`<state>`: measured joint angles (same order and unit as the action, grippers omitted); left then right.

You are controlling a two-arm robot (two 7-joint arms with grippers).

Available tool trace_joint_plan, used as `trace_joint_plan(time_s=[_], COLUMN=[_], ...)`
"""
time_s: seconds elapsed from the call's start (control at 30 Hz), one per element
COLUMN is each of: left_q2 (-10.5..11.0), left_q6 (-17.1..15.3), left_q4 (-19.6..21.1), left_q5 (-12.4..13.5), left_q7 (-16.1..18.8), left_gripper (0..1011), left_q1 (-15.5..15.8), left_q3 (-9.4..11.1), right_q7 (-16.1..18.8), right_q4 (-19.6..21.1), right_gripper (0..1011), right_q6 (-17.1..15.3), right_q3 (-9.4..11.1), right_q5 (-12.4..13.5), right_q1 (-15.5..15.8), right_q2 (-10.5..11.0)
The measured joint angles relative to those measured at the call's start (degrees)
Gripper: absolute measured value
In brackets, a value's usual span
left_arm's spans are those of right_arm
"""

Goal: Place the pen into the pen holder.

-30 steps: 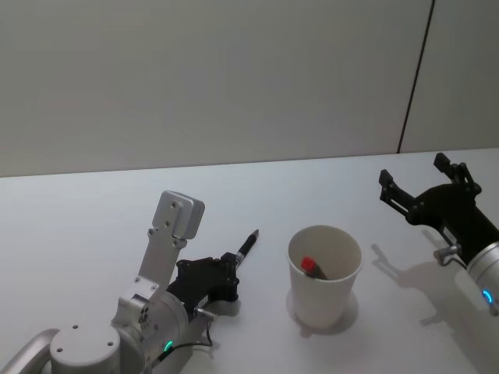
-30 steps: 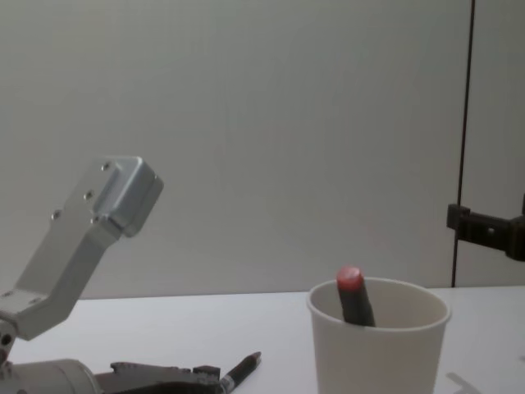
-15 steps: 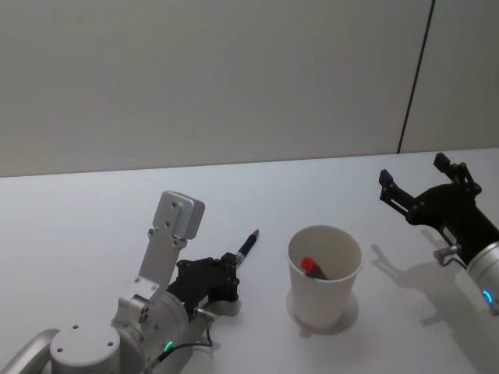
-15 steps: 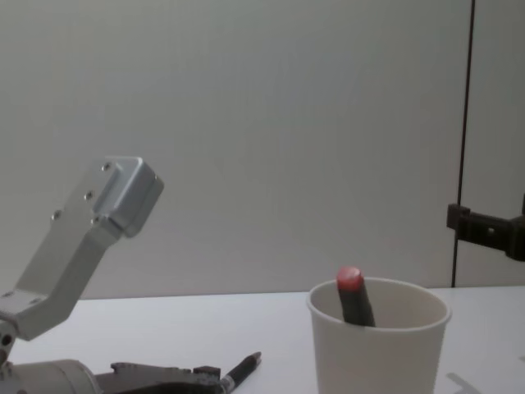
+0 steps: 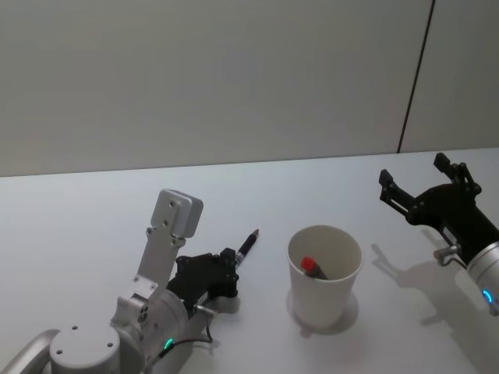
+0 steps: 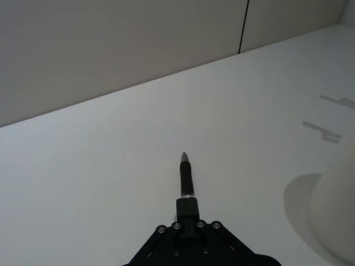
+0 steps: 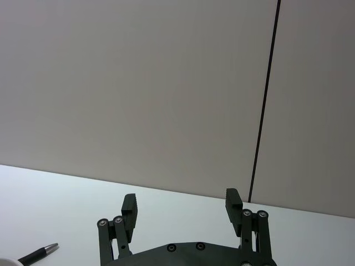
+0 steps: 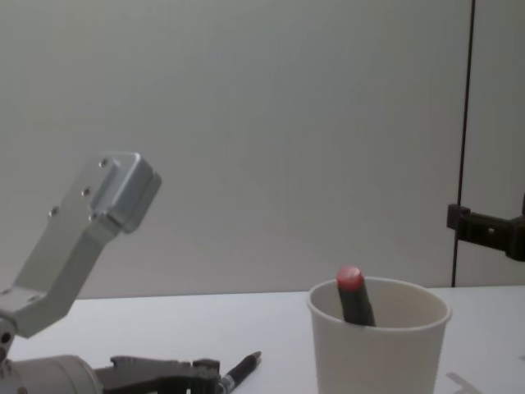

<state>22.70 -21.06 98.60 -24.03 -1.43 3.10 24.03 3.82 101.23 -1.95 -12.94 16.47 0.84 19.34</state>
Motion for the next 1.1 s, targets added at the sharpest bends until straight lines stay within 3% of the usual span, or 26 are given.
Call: trace_joint_plan(time_s=[0.5, 0.9, 1.1], left_q2=[-0.1, -0.2, -0.2], left_q6=[7.7, 10.3, 11.0], left_q4=[0.9, 1.6, 1.8], left_q5=[2.9, 3.7, 3.9], left_q7=[1.6, 2.0, 2.0], left_gripper=[0, 2, 143], left_q1=[0.4, 1.1, 1.2], left_q3=[-1.0, -1.9, -2.1], right_q7=[0.0, 0.0, 0.0], right_q4=[0.0, 0.0, 0.0], right_gripper=[1001, 1001, 1001], right_q6=[0.0, 0.0, 0.0], right_q3=[0.0, 0.0, 0.0], right_q5=[0.0, 0.0, 0.0], right_q1=[0.0, 0.0, 0.0], right_q2=[0.0, 0.0, 0.0])
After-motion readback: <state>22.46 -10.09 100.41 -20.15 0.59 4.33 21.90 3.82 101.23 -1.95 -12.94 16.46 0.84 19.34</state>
